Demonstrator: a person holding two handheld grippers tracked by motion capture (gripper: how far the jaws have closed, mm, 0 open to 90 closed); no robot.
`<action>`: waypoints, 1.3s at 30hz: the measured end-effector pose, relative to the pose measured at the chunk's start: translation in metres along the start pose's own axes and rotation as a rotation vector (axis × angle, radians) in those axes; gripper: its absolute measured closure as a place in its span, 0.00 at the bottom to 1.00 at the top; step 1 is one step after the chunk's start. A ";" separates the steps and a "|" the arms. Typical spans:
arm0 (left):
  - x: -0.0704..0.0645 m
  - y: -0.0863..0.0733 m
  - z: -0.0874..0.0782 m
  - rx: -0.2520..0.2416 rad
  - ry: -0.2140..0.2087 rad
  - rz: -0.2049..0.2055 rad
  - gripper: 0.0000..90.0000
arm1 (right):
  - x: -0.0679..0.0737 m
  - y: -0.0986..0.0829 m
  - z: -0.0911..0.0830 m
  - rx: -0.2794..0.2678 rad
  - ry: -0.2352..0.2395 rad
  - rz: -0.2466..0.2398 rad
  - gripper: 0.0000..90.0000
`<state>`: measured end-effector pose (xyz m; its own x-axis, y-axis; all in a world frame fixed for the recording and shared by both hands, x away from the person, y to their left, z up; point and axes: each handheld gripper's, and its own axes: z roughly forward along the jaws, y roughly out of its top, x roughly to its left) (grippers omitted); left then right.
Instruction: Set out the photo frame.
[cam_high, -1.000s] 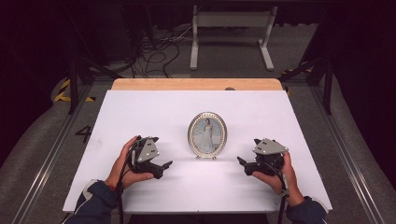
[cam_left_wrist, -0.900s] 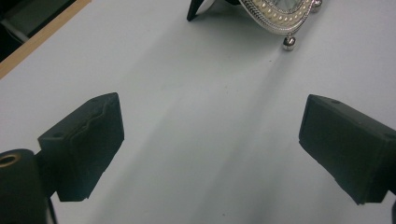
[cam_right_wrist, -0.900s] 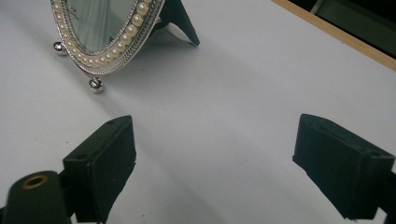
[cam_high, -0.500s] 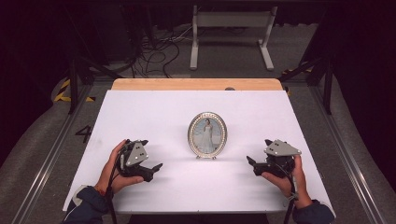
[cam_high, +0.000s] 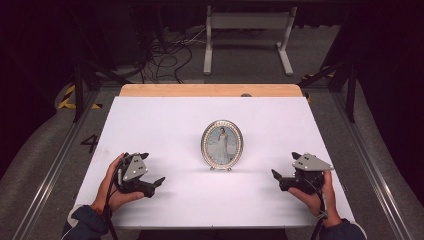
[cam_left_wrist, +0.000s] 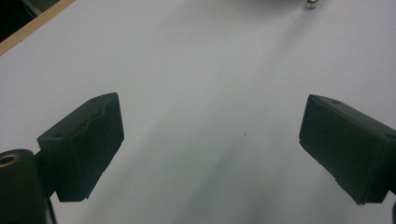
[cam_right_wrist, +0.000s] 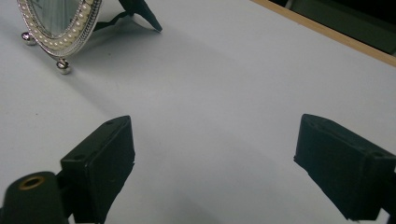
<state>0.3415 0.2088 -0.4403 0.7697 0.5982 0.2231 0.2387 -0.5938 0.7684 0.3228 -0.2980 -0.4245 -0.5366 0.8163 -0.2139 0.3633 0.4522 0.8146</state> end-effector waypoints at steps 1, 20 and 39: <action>0.001 -0.002 -0.002 0.002 0.003 -0.001 0.08 | -0.001 -0.002 -0.002 0.002 -0.003 -0.003 0.13; 0.021 -0.048 -0.034 -0.012 0.088 -0.146 0.08 | -0.017 -0.025 -0.020 0.013 -0.049 0.042 0.13; 0.018 -0.063 -0.045 -0.023 0.092 -0.175 0.08 | -0.026 -0.048 -0.029 0.014 -0.071 0.086 0.13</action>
<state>0.3140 0.2815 -0.4580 0.6599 0.7386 0.1379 0.3500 -0.4646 0.8134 0.2968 -0.3511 -0.4420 -0.4476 0.8756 -0.1814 0.4167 0.3837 0.8241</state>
